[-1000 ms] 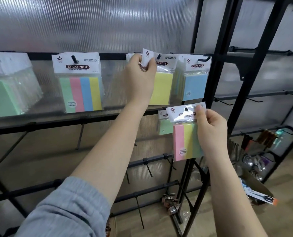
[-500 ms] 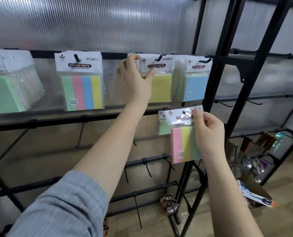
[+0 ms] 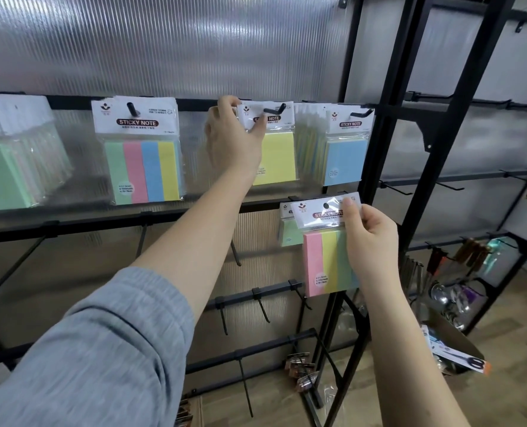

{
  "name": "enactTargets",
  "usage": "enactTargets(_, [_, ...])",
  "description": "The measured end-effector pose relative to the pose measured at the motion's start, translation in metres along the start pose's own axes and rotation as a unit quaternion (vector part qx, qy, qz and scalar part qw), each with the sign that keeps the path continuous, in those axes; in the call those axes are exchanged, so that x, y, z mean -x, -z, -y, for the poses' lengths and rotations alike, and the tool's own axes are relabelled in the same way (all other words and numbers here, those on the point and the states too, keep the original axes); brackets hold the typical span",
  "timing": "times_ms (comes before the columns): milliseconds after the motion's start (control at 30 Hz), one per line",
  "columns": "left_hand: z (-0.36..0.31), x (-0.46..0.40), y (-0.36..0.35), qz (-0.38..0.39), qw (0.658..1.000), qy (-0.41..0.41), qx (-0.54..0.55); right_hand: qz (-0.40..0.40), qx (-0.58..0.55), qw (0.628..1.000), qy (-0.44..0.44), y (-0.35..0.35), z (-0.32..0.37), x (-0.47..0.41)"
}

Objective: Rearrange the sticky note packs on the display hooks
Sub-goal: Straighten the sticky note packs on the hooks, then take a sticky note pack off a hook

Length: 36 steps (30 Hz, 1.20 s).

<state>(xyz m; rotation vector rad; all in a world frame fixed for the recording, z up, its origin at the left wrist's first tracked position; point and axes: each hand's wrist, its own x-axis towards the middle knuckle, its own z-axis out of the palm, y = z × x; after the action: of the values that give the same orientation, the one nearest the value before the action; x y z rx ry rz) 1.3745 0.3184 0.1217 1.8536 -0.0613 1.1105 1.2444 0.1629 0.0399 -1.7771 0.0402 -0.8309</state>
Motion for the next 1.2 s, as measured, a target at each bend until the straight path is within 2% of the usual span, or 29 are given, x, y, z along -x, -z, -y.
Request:
enactTargets(200, [0.003,0.008,0.005,-0.004,1.000,-0.014,0.026,0.003,-0.007,1.000,0.004,0.001,0.001,0.001])
enactTargets(367, [0.003,0.017,0.017,-0.017,1.000,-0.025,0.000,0.004,-0.007,1.000,0.014,0.005,0.005,0.003])
enactTargets(600, [-0.002,0.048,0.056,0.035,0.999,-0.041,-0.001,0.004,-0.017,0.999,0.028,0.019,0.012,0.015])
enactTargets(767, [0.010,0.087,0.102,0.023,0.999,0.025,0.018,0.022,-0.052,0.998,0.019,0.022,0.017,0.025])
enactTargets(1000, [0.042,0.111,0.181,-0.003,0.993,0.081,-0.085,0.068,-0.090,0.993,0.018,0.002,0.037,0.041])
enactTargets(1200, [0.078,0.115,0.231,-0.008,0.975,0.139,-0.172,0.089,-0.170,0.981,0.010,-0.055,0.076,0.054])
